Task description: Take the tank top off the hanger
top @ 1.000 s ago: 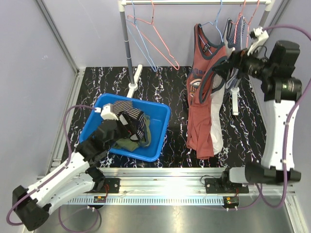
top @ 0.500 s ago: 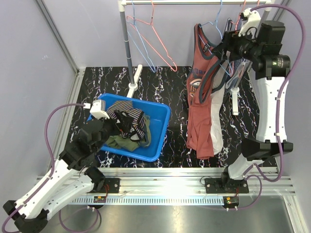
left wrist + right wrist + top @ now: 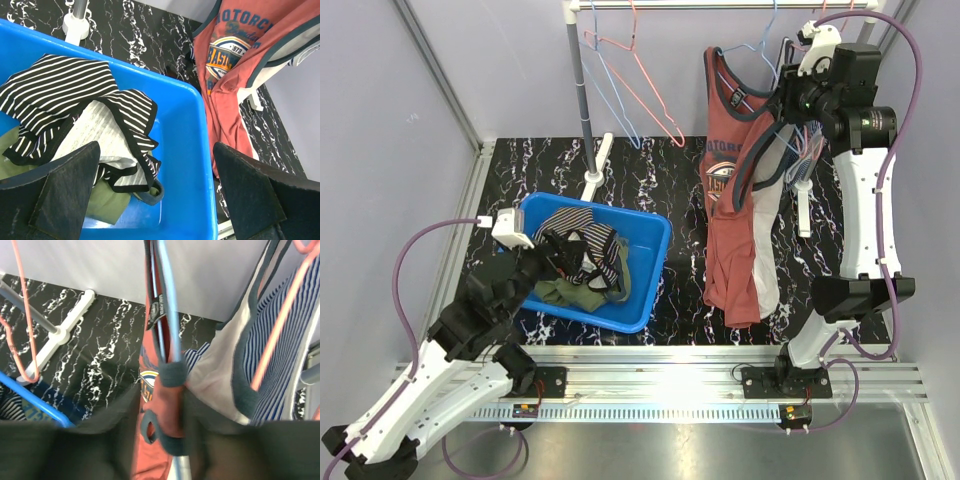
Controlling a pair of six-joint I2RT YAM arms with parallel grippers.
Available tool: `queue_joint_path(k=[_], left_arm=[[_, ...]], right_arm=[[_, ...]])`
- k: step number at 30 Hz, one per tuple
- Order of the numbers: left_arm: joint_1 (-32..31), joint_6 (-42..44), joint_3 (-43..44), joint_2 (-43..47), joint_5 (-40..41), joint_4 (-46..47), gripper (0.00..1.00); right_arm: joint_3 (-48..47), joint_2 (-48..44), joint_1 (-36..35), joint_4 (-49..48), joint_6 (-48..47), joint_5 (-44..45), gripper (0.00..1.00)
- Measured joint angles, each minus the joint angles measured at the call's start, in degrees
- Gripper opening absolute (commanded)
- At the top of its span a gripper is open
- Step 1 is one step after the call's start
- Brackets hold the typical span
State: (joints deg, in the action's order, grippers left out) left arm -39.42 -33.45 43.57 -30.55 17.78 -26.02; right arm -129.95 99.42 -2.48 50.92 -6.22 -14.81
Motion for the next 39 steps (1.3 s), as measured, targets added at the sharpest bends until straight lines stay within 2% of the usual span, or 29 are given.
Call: queue_joint_path(k=[3,5,7,14,21,29,39], left_arm=[[0.0,0.02,0.0,0.39,-0.02,0.17,0.99],[0.0,0.02,0.0,0.5,-0.02,0.24,0.99],[0.0,0.02,0.0,0.5,-0.04,0.26,0.99],[0.0,0.74,0.0,0.96,-2.99,2.71,0.99],[0.0,2.95,-0.09,1.36,-7.3,7.93,0.99],[0.0,3.87,-0.09,0.83,-9.05,9.11,0.99],[0.02,8.35,-0.09,-1.22,-13.27,11.89,0.99]], right_arm=[[0.0,0.0,-0.02,-0.02,-0.42,0.5,0.22],[-0.02,0.02,-0.04,-0.02,-0.72,0.66,0.08],[-0.02,0.04,-0.04,-0.04,-0.57,0.72,0.0],[-1.44,0.09,-0.02,0.09,-0.37,0.02,0.0],[-4.52,-0.76,0.28,-1.79,2.05,-4.37,0.0],[9.7,-10.03,0.57,-9.33,3.63,-8.52,0.0],[24.7,-21.49,1.01,-13.55,1.9,-12.33,0.0]])
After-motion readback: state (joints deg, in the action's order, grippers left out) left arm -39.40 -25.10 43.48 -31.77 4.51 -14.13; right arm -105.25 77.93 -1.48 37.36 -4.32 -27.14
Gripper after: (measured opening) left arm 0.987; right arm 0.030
